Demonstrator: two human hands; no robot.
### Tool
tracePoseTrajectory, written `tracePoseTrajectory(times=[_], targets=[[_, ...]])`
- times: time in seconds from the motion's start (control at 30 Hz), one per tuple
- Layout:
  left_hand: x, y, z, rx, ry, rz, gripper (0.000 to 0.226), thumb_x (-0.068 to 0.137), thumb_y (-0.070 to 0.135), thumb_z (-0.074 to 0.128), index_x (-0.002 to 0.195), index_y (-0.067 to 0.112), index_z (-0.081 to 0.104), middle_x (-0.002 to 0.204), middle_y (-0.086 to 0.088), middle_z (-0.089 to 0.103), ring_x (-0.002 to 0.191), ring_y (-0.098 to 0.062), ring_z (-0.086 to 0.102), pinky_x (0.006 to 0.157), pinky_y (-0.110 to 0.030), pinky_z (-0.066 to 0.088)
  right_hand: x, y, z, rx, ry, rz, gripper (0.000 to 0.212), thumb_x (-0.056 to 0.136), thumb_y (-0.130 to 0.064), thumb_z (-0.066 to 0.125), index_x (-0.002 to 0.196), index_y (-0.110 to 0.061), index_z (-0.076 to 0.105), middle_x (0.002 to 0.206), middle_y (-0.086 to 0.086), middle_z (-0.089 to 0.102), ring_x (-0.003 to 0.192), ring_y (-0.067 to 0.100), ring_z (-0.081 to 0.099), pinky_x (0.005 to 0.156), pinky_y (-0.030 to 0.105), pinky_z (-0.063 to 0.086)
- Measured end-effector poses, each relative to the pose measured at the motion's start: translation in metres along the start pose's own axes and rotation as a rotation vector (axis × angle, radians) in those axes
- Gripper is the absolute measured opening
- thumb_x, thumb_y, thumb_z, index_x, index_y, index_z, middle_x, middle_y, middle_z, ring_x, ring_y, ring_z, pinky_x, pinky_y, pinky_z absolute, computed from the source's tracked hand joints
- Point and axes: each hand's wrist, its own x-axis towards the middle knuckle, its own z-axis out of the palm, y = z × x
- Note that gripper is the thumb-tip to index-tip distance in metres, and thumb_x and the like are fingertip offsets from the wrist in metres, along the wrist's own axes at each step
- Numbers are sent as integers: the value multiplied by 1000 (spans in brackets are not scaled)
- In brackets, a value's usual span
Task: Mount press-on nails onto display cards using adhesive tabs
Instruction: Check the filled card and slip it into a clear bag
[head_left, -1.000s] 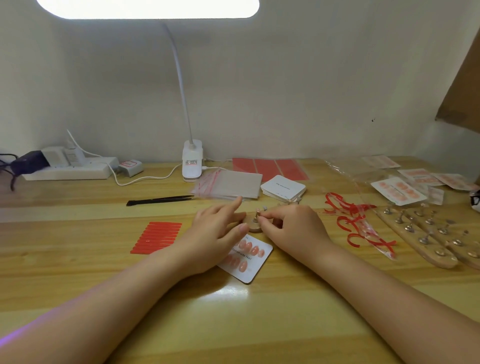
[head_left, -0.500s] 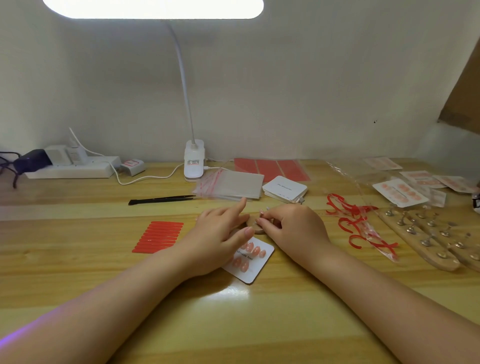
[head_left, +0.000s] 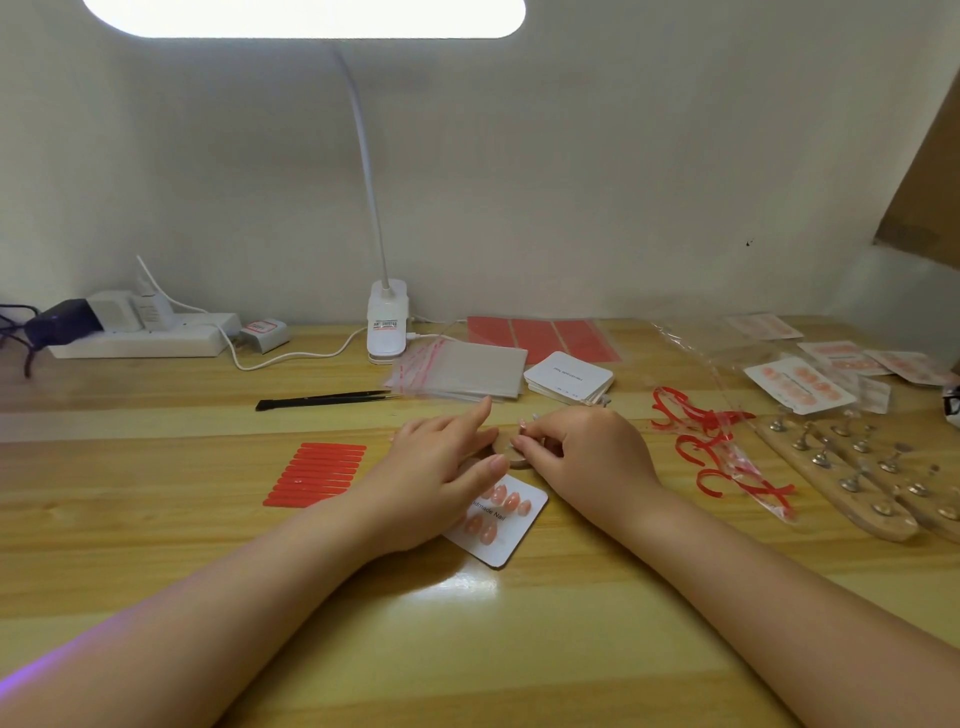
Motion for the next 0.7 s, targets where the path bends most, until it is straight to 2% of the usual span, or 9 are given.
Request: tracePoseTrajectory(times=[0.1,0.27,0.37,0.47,0.53,0.7], targets=[[1,-1,1,-3,-8,-2,82,81,71,25,153,35,8,154,10,30,142,-17,17,113,-38,17,-1,-1,0,5,30,-56,22,94,-31,56,94,-21,76,84,-4,72,78,15,63,64,33,48],[0,-2,2,13,29,13,70,91,60,34,153,34,12,153,11,33,142,-15,19,114,-36,17,-4,-5,0,56,107,-133,16,91,-21,60,89,-14,74,76,-1,69,69,17,61,56,33,47],[-2,2,1,26,195,83,57,96,48,40,149,30,28,141,12,49,134,-10,34,109,-30,24,-5,-7,-1,128,182,-117,6,88,-14,63,85,-12,69,70,-2,62,64,14,56,55,32,47],[-3,7,-3,-28,398,154,41,97,38,51,136,26,51,123,11,63,120,-11,50,102,-38,39,-4,-10,-3,234,222,-123,3,87,-8,65,84,-10,67,70,-3,62,62,9,54,59,19,45],[-4,8,-3,-36,472,212,34,94,34,58,125,22,61,118,7,66,115,-15,55,97,-41,43,-5,-13,-4,296,235,-134,3,84,-4,69,85,-7,70,71,-2,64,63,7,55,62,12,42],[-3,9,0,2,524,287,28,88,29,68,113,16,70,105,5,70,103,-20,62,89,-45,46,-7,-18,-3,367,223,-196,9,83,0,71,90,-4,74,76,5,68,70,15,63,67,25,50]])
